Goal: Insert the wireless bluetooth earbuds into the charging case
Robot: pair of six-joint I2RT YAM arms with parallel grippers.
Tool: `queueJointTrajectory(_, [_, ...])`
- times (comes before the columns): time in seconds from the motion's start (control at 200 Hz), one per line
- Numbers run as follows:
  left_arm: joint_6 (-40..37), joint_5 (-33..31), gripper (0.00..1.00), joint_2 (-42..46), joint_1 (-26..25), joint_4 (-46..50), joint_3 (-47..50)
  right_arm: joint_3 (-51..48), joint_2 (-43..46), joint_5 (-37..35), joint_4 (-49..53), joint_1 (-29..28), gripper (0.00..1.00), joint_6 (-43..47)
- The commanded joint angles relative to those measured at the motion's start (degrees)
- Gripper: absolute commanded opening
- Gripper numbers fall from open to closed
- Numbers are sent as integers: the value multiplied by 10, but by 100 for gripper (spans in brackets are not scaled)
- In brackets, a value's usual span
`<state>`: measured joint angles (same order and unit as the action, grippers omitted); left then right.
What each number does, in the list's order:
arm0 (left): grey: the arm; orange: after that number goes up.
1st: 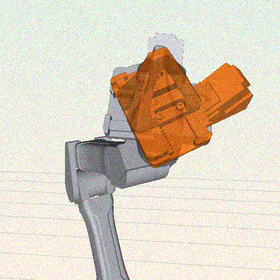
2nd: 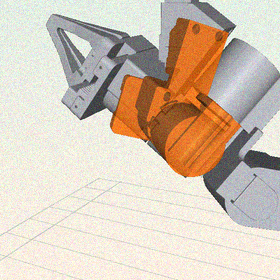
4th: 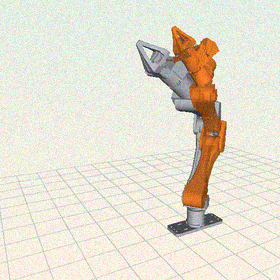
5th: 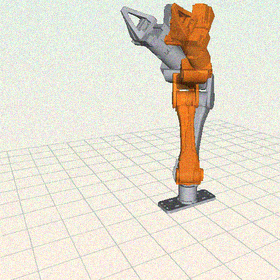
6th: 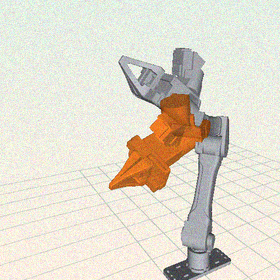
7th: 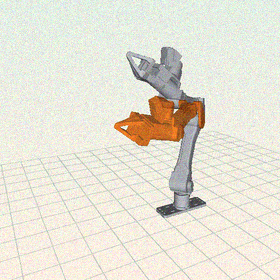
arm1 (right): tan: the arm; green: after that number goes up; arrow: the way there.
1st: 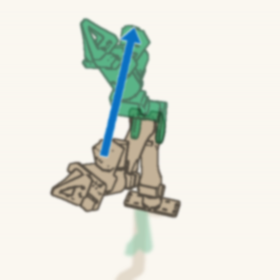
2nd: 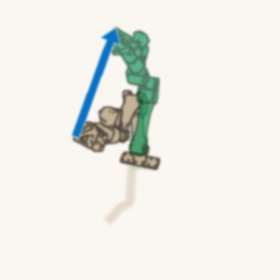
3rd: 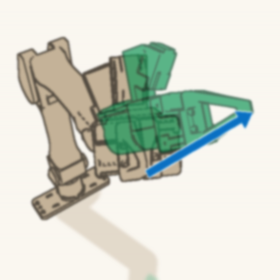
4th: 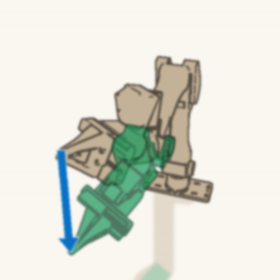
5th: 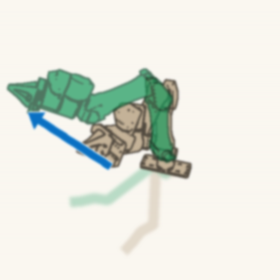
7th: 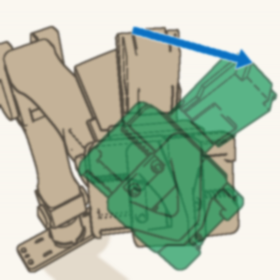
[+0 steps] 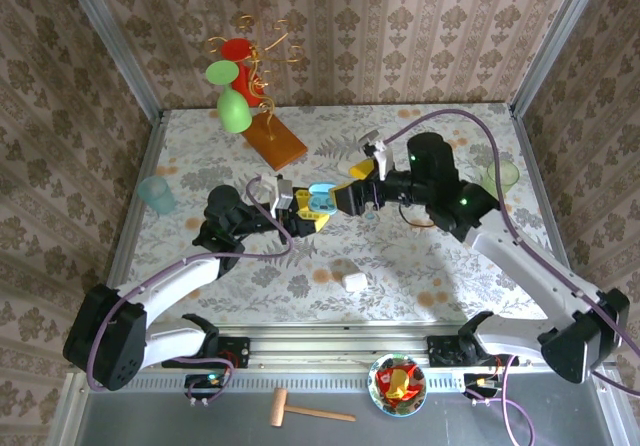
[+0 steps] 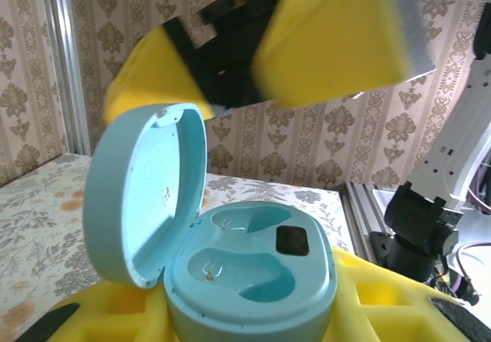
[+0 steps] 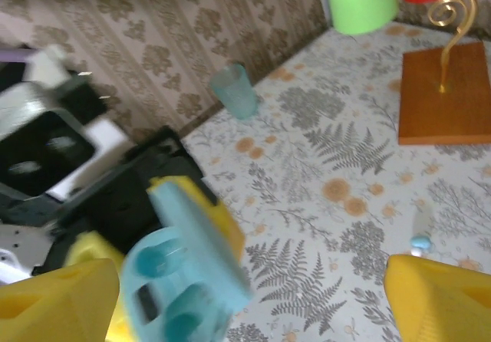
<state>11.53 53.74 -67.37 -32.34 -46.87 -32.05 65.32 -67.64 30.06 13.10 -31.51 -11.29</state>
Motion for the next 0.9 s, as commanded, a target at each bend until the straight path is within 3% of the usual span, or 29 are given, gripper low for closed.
queueJointTrajectory(0.0, [-17, -28, 26, 6, 17, -38, 14, -43, 66, 29, -68, 19, 91, -48])
queueJointTrajectory(0.125, [-12, -40, 25, 5, 36, -63, 27, -102, 95, -22, -102, 83, 89, -146])
queueJointTrajectory(0.31, [-15, -59, 25, 7, 40, -82, 38, -132, 48, -121, -38, 142, 84, -216])
queueJointTrajectory(0.48, [-17, -56, 25, 6, 40, -98, 49, -111, -67, -103, -18, 136, 76, -172])
queueJointTrajectory(0.67, [-20, -52, 25, 7, 39, -100, 55, -22, -226, -130, 95, 130, 69, -166])
queueJointTrajectory(0.895, [-26, -51, 25, 5, 36, -106, 64, 30, -330, -129, 117, 127, 59, -147])
